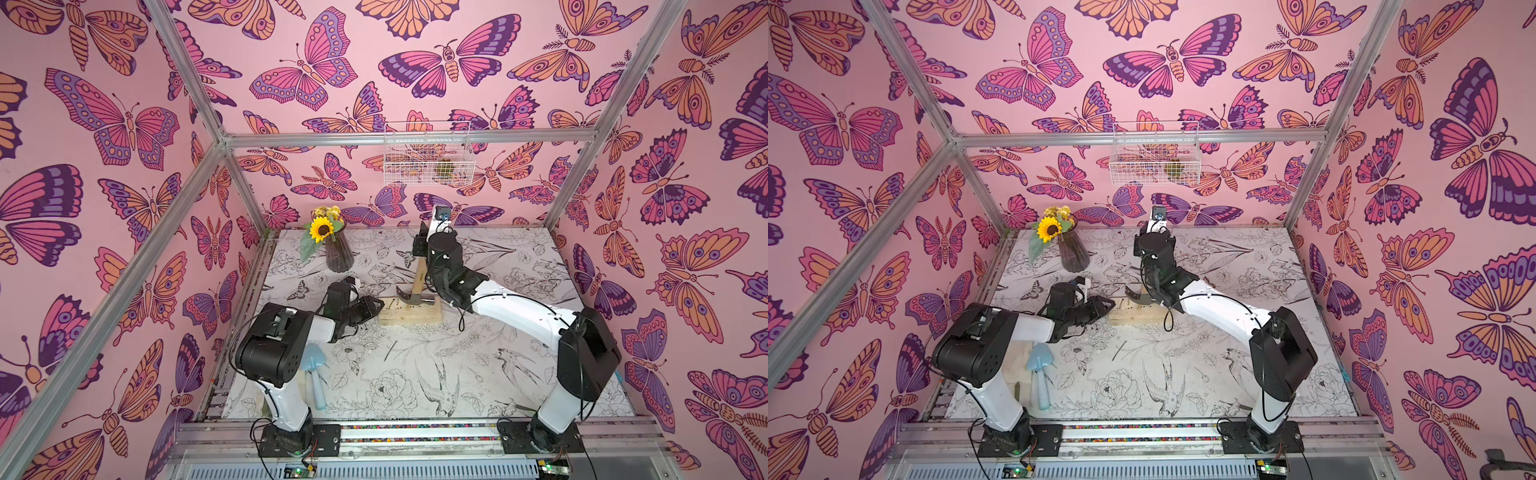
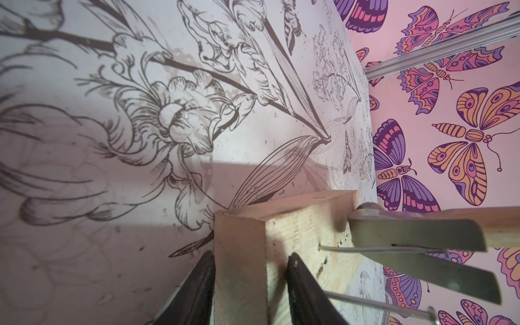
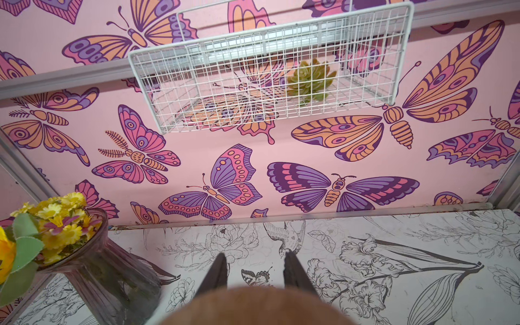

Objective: Use a claw hammer to pull out a nail
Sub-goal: Remove the nail from the mounting plate.

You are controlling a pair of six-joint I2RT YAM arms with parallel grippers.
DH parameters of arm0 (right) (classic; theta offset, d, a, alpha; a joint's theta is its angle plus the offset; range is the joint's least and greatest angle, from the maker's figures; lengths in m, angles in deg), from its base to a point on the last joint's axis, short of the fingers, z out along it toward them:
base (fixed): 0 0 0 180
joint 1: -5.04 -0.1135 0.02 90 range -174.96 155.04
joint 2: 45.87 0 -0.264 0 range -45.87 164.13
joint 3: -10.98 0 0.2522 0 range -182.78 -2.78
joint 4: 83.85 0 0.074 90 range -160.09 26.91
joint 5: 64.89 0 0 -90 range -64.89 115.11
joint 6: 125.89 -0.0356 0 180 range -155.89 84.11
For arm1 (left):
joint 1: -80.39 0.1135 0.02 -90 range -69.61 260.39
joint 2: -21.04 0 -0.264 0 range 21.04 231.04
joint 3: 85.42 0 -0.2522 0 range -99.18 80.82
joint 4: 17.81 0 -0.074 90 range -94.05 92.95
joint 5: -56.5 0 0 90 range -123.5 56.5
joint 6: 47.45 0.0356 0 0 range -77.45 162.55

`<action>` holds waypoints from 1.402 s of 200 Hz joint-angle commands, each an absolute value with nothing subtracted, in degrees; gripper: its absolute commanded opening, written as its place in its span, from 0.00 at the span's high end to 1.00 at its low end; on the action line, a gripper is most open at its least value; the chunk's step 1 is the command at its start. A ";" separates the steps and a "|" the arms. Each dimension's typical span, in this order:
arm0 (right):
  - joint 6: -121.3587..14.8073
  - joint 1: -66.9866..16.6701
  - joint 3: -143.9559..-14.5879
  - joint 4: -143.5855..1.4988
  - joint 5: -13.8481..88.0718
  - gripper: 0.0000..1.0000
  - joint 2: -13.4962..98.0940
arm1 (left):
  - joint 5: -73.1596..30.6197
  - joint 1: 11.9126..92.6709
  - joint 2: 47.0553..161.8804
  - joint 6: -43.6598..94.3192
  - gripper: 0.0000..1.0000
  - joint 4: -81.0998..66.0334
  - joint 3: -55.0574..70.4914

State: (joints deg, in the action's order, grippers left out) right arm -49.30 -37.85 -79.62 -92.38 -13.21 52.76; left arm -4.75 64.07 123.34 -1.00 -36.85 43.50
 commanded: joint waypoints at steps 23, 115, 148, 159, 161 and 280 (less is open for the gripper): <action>-61.27 -36.77 -75.29 -94.87 -9.83 1.00 51.67 | -5.01 63.80 125.28 0.27 0.56 -34.90 43.27; -60.34 -33.63 -70.78 -97.09 -11.64 1.00 45.17 | -4.56 63.87 123.93 1.02 0.56 -34.04 42.51; -59.67 -33.03 -72.00 -95.77 -10.26 1.00 44.66 | -5.04 63.87 120.51 3.34 0.56 -30.12 41.20; -59.19 -32.99 -72.77 -94.98 -9.65 1.00 44.61 | -5.63 63.86 118.82 4.81 0.56 -28.41 40.80; -59.07 -32.99 -72.99 -94.84 -9.55 1.00 44.65 | -5.81 63.93 118.48 5.10 0.56 -28.07 40.71; -55.28 -30.54 -82.98 -81.97 3.07 1.00 39.17 | -7.10 59.49 100.93 25.87 0.50 -29.25 45.11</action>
State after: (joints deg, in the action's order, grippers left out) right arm -53.82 -30.86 -77.35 -78.91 -0.08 44.11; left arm -4.83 62.13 105.42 18.54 -28.04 40.97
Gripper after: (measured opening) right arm 0.344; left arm 0.508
